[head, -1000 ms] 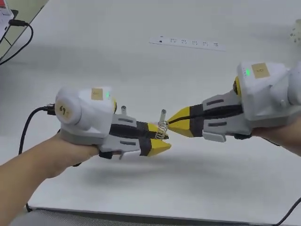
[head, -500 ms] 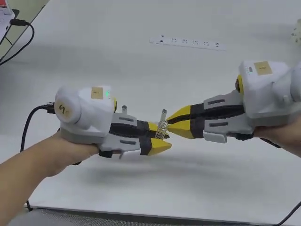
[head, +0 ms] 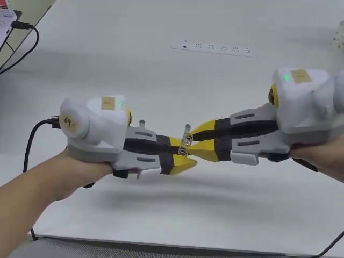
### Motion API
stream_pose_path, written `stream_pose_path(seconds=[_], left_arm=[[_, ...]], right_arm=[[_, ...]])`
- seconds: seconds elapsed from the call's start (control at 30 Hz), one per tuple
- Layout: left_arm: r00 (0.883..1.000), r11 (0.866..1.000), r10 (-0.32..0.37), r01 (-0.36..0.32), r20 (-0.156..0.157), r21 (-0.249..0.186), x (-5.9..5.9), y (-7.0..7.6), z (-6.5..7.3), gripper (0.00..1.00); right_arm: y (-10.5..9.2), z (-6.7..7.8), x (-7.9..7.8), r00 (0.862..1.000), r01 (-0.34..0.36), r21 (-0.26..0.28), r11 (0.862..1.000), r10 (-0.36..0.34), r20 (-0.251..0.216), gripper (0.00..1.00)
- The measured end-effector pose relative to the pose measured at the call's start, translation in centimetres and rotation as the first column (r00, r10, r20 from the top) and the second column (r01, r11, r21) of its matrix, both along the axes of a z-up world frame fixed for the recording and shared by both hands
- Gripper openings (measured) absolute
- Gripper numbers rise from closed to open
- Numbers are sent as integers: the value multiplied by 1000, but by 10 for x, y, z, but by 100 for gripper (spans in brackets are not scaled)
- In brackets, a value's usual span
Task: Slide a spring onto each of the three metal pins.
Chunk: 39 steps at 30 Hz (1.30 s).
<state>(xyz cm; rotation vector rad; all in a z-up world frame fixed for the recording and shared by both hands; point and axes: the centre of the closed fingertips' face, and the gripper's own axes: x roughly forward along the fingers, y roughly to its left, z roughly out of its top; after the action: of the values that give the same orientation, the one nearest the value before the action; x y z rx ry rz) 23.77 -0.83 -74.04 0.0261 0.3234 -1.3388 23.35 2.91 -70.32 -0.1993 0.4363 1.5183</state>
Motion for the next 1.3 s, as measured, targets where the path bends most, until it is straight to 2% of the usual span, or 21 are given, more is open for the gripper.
stream_pose_path(seconds=[0.17,0.27,0.63,0.7,1.2,1.3], left_arm=[[1000,1000,0,0,-3,-9,0,-1,2,2],[1000,1000,-5,5,0,-6,1,-1,2,2],[1000,999,-25,25,11,23,-2,-5,-4,2],[1000,1000,-20,20,11,20,-1,-5,-3,2],[999,999,-35,34,13,42,-4,-3,-6,2],[1000,999,-27,26,8,34,-3,-2,-4,2]], right_arm=[[2,4,2,1000,7,30,1000,-7,-13,9],[3,5,2,999,15,42,999,-13,-40,9],[5,1,-2,1000,11,33,999,-10,-24,9],[5,1,-1,1000,10,35,999,-10,-10,8],[5,-1,-3,999,22,38,999,-21,-33,8],[4,1,-1,998,44,52,998,-42,-48,8]])
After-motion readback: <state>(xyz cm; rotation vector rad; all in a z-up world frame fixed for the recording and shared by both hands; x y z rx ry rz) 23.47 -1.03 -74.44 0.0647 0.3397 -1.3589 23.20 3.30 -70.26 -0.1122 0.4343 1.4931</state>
